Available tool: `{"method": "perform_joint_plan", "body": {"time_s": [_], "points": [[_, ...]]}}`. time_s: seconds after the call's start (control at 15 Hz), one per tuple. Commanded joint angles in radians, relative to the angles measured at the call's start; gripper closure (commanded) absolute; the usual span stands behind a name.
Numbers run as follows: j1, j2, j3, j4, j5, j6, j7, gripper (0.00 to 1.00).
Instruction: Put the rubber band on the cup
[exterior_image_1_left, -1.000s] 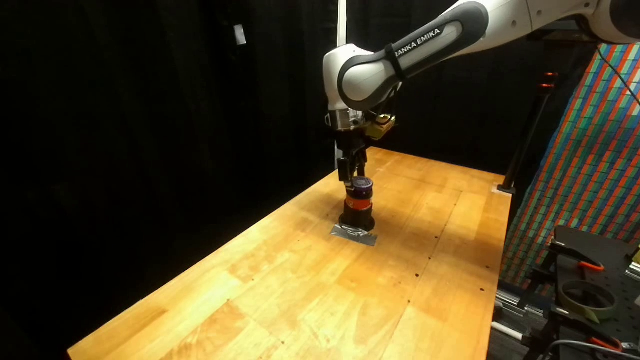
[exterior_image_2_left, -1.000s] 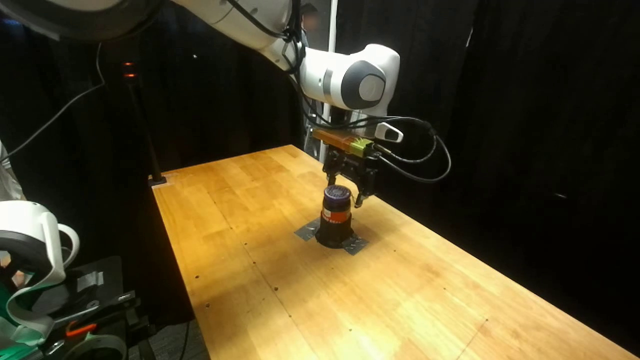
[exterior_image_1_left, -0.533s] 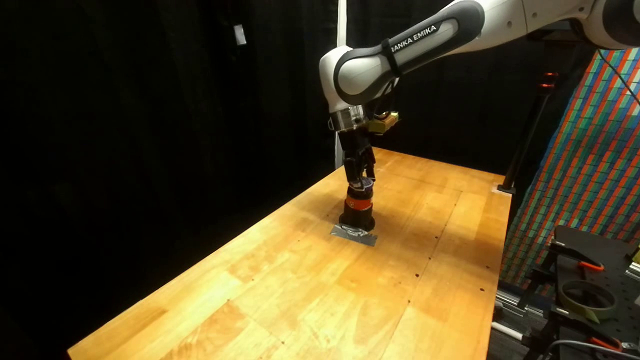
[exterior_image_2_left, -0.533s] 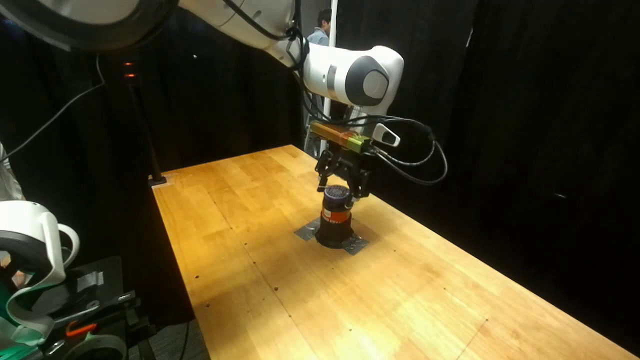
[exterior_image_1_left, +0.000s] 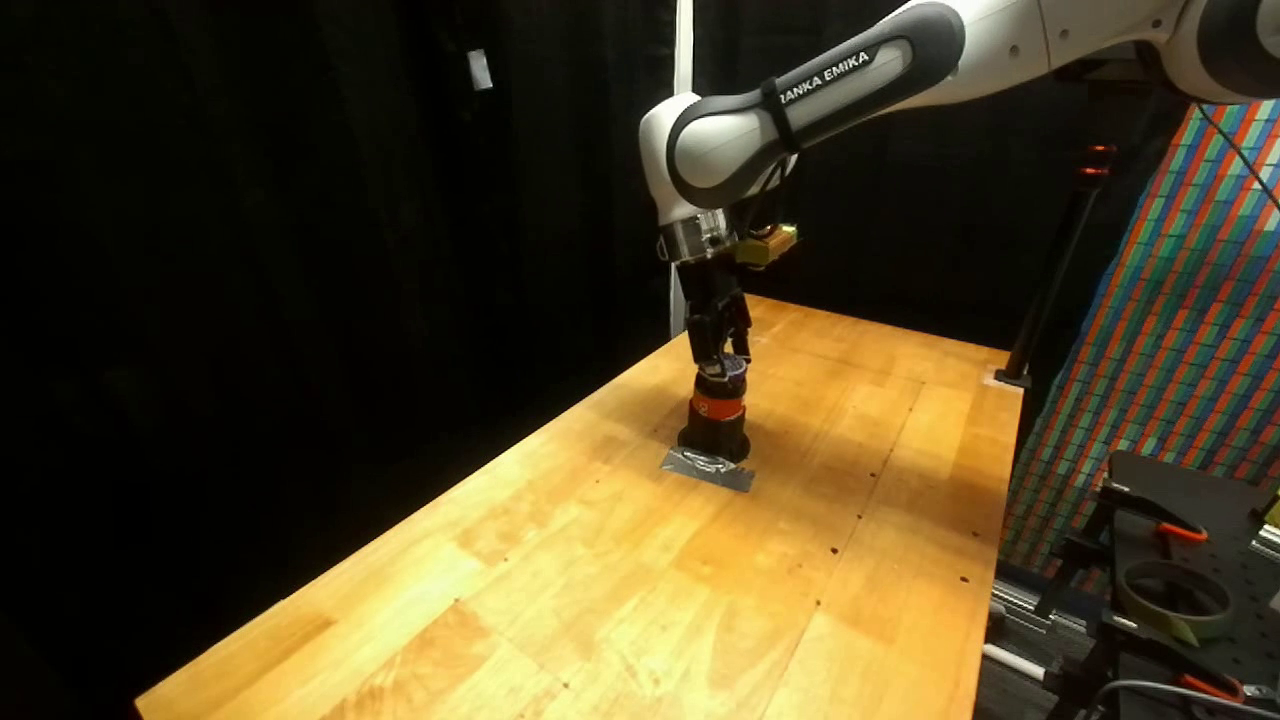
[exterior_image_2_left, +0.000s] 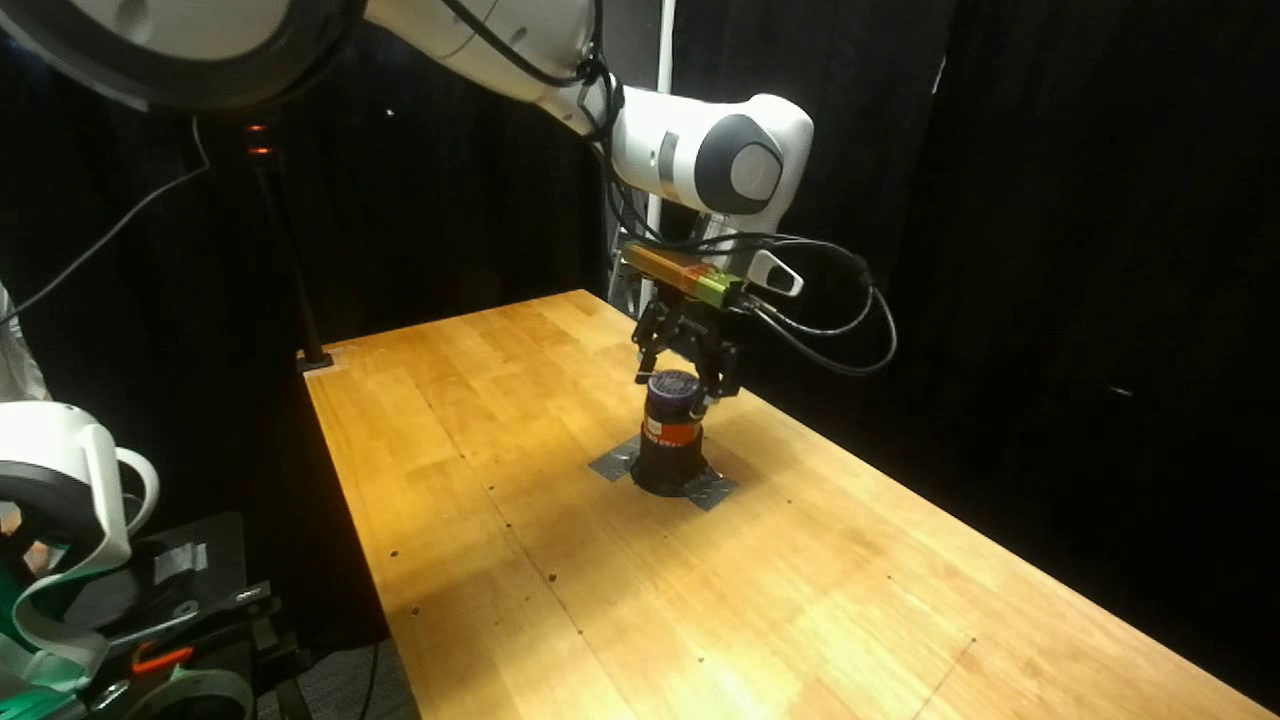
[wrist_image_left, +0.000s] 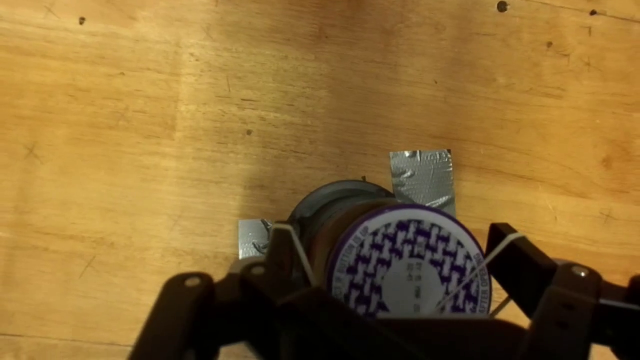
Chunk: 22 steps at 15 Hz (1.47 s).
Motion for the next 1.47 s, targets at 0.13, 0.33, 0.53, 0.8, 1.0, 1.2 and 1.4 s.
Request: {"method": "perform_joint_plan", "body": {"time_s": [0.13,0.33,0.53,0.8,1.0,1.2,1.4], "points": [[-0.021,-0.034,0.006,-0.011,0.031,0.004,0.024,0.0],[-0.026,-0.043,0.007,-0.017,0.038,-0.027,0.014,0.0],[-0.02,-0.042,0.004,-0.014,0.034,-0.038,0.023,0.0],[-0.012,-0.053,-0.003,-0.02,0.023,-0.036,0.039,0.0],[-0.01,-0.07,-0.006,-0.039,0.021,-0.028,0.056,0.0],[-0.008,-0.091,-0.009,-0.064,0.015,-0.021,0.068,0.0],[-0.008,-0.104,-0.007,-0.12,0.011,-0.001,0.06,0.0]]}}
